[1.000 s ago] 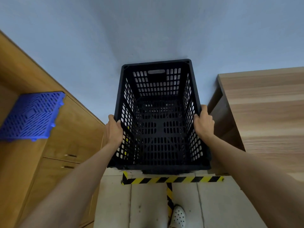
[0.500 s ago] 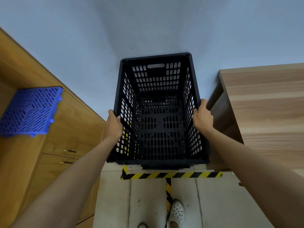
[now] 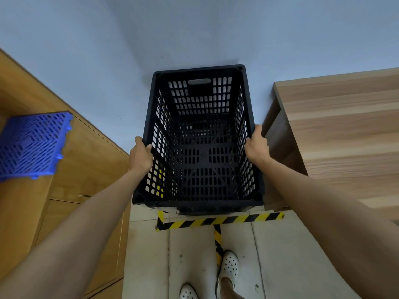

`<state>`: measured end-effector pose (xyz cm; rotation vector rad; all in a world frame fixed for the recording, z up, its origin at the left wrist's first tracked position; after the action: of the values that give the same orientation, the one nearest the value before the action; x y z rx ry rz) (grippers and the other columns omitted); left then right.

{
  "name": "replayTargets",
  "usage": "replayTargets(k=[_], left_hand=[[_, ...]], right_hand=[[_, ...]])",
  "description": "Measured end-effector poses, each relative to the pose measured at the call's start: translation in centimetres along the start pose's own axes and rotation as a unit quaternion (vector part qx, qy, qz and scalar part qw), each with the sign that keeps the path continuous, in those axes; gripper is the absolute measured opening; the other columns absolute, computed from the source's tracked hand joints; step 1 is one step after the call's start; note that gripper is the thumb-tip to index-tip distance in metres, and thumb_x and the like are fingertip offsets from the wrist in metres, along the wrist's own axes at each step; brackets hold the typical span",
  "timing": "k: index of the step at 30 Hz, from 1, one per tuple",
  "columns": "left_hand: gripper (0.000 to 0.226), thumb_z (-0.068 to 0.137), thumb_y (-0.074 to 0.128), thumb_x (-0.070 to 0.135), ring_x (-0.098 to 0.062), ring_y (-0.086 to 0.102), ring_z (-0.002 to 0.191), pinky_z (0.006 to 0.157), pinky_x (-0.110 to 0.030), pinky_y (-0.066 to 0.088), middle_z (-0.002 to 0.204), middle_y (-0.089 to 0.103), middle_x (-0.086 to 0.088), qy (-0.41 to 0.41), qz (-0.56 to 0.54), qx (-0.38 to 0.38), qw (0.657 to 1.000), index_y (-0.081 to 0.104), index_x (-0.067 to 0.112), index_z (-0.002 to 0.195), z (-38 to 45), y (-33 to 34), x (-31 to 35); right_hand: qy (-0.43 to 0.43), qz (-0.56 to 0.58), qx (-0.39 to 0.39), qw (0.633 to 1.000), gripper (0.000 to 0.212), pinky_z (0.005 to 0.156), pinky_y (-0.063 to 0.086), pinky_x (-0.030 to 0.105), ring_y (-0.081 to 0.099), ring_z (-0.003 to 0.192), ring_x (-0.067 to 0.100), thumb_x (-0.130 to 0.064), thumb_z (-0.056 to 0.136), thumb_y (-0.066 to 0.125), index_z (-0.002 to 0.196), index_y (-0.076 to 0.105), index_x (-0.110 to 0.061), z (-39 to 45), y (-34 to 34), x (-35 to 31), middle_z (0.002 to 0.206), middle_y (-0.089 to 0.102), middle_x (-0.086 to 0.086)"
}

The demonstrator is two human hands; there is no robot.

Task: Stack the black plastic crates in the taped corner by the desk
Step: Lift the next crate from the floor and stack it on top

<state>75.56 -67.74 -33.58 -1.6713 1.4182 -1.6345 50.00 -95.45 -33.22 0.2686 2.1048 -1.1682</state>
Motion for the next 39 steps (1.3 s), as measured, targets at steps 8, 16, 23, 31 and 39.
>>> replayTargets(k=[8,16,23,31,39], left_hand=[[0.032,0.106,0.038,0.024,-0.026,0.052,0.082,0.074,-0.046,0.049,0.095,0.055,-0.014,-0.004,-0.004,-0.02,1.0,0.037,0.004,0.13,0.6,-0.1,-1.0],[0.046,0.104,0.039,0.016,-0.02,0.054,0.092,0.081,-0.041,0.049,0.105,0.056,-0.007,0.037,-0.057,-0.045,0.997,0.025,0.013,0.148,-0.6,1.2,-2.2],[0.05,0.1,0.035,0.044,-0.03,0.057,0.122,0.093,-0.054,0.053,0.137,0.055,-0.008,0.045,-0.091,0.033,0.994,0.028,0.026,0.146,-5.4,1.6,-6.2],[0.043,0.103,0.044,0.018,-0.026,0.066,0.089,0.076,-0.044,0.06,0.101,0.066,-0.009,-0.01,-0.119,0.051,0.992,0.038,0.022,0.146,-6.6,1.4,-6.8],[0.04,0.102,0.047,0.018,-0.028,0.068,0.085,0.072,-0.052,0.06,0.094,0.067,-0.006,-0.002,-0.127,0.05,0.991,0.041,0.024,0.142,-6.1,0.9,-7.2]], right_hand=[[-0.016,0.011,0.006,1.0,0.032,0.069,0.038,0.039,0.05,0.08,0.03,-0.002,0.1,0.033,0.131,0.03,-0.007,0.2,0.7,-0.4,0.089,0.051,0.011],[-0.027,0.042,-0.035,0.998,0.038,0.072,0.044,0.042,0.053,0.085,0.03,-0.005,0.101,0.034,0.138,0.025,-0.008,1.8,1.1,-0.6,0.103,0.057,0.021],[-0.025,0.069,-0.033,0.997,0.068,0.086,0.053,0.046,0.06,0.094,0.031,0.002,0.095,0.048,0.15,0.02,-0.027,-0.1,1.0,1.4,0.11,0.057,0.009],[-0.029,0.076,-0.034,0.996,0.061,0.078,0.047,0.039,0.056,0.091,0.029,0.004,0.094,0.04,0.145,0.025,-0.026,-1.5,1.7,2.4,0.109,0.057,0.012],[-0.02,0.083,-0.034,0.996,0.059,0.078,0.05,0.043,0.059,0.093,0.033,0.007,0.092,0.036,0.14,0.027,-0.026,-1.7,2.7,3.0,0.105,0.058,0.014]])
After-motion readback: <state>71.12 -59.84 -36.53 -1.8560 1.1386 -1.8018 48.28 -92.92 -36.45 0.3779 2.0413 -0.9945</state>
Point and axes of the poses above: each hand's wrist, its own z-axis towards the middle knuckle, its own y-axis out of the palm, x = y × z, the point moved 10 cm from there along z, towards the middle knuckle
